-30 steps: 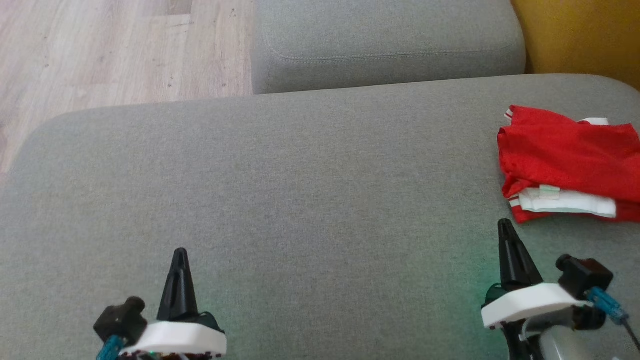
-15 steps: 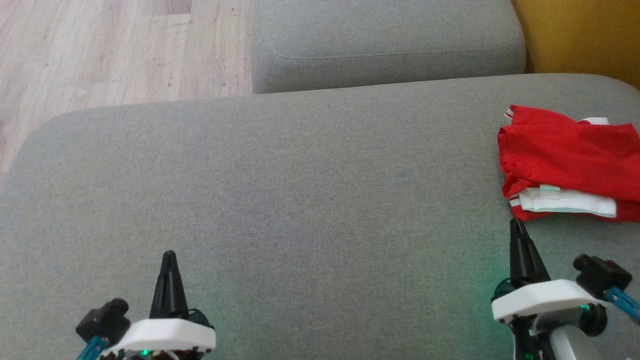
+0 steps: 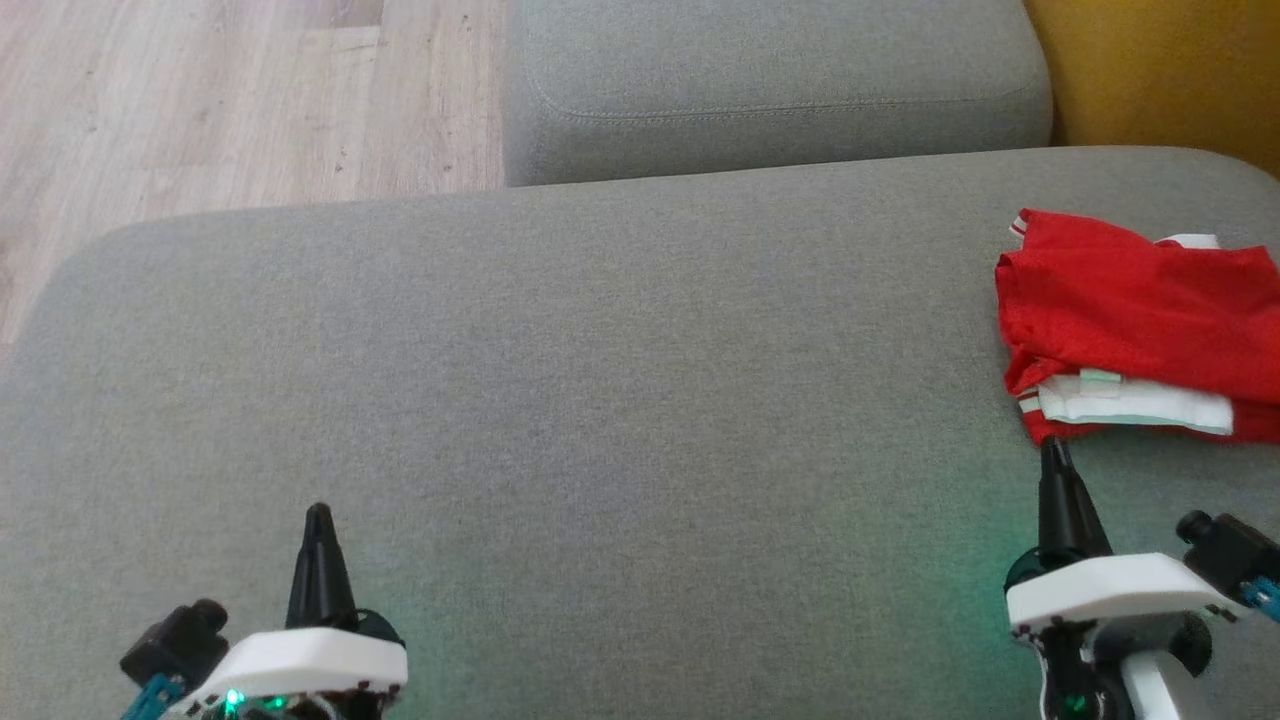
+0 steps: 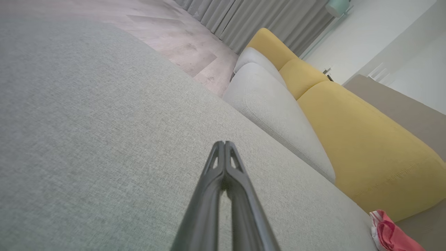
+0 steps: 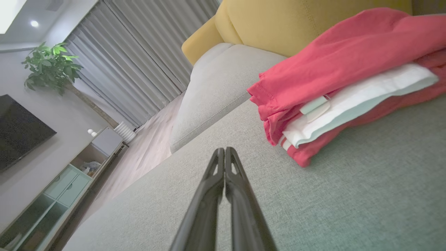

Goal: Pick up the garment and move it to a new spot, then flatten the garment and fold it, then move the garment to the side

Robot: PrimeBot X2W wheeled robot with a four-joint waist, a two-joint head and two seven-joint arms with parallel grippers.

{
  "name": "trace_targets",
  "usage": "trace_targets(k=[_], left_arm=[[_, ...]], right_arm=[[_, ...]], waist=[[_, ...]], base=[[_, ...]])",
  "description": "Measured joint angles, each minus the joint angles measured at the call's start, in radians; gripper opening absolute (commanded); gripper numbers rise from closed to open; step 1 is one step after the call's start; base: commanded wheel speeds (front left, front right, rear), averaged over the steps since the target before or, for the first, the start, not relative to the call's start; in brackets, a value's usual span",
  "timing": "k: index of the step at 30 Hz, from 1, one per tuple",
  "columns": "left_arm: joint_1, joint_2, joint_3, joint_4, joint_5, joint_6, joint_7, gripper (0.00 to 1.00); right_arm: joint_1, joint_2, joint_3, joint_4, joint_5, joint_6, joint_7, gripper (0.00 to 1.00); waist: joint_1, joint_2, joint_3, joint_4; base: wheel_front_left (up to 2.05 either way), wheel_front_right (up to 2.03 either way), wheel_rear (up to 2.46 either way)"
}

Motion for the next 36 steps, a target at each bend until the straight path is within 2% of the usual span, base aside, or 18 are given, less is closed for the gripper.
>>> trace_targets(k=[36], left_arm=[[-0.019, 0.000, 0.070, -0.012, -0.355, -0.035, 0.108, 0.00]], right_arm=[[-0.001, 0.000, -0.055, -0.034, 0.404, 0.000, 0.104, 0.00]], waist=[[0.0000, 0.0000, 0.004, 0.000]], base=[[0.00, 0.00, 0.00]])
